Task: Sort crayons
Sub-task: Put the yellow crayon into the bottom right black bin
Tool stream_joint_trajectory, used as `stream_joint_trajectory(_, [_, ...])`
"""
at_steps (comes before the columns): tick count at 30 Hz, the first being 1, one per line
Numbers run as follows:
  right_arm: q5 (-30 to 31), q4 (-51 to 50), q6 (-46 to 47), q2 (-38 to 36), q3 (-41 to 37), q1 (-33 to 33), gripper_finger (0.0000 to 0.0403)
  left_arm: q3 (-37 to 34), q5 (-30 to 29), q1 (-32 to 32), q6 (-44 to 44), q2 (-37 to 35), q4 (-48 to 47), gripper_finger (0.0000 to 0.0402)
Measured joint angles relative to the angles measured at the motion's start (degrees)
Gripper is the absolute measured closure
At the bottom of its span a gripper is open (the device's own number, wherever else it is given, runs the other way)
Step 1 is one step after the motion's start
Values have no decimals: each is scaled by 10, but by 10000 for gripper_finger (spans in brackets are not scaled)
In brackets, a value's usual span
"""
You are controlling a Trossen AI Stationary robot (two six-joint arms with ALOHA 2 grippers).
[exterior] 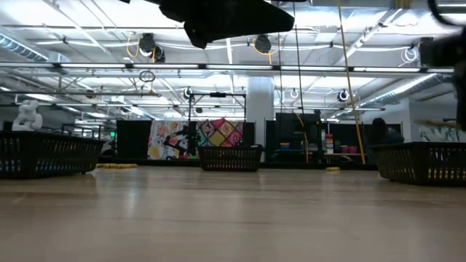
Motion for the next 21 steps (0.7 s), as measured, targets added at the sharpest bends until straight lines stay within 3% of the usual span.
stream_joint_trajectory(6, [-28,50,-81,-11,-82,-72,391,0,-62,1,-30,-13,-11,164])
stream_joint_trajectory(10, [-89,79,-154,-11,-70,-111,349,0,-63,15,-30,-46,-121,164])
stream_joint_trajectory(14, [-114,58,-214,-14,-25,-146,297,0,-46,75,-59,-73,-254,164])
stream_joint_trajectory(18, [-79,24,-271,-17,62,-182,267,-21,28,165,-34,-80,-274,164])
stream_joint_trajectory(21, [-22,98,-366,-21,107,-241,261,-29,59,232,23,-83,-250,164])
